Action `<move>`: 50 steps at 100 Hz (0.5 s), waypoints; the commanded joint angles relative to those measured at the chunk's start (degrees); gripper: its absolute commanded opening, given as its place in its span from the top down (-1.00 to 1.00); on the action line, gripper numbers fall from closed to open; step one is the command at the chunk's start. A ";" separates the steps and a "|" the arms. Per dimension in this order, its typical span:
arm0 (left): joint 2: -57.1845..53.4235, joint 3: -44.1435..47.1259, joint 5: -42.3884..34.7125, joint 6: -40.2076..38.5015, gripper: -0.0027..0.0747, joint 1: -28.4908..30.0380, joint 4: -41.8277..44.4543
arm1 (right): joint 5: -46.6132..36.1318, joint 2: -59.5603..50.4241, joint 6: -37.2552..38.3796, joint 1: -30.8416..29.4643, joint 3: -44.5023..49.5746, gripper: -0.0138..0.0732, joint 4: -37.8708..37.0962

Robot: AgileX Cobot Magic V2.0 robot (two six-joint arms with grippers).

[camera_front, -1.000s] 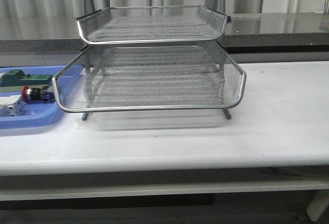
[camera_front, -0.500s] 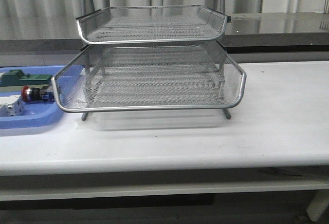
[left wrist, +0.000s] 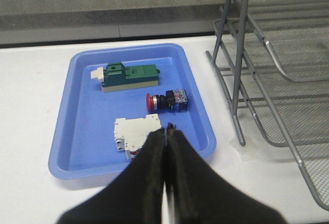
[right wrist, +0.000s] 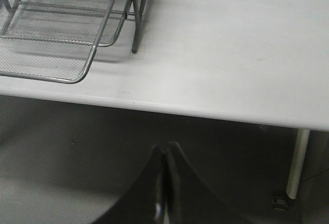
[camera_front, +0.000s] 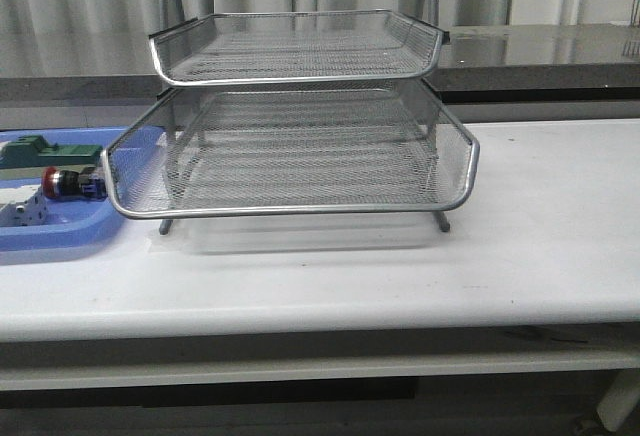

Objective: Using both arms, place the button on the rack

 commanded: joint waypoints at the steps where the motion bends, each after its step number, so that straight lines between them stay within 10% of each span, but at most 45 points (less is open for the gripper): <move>1: 5.84 -7.28 0.92 -0.33 0.99 -0.03 0.23 | -3.57 0.27 -0.03 -0.35 -1.44 0.84 -0.34; 50: 33.51 -28.90 18.60 0.42 0.99 -0.03 1.37 | -3.57 0.27 -0.03 -0.35 -1.44 0.84 -0.34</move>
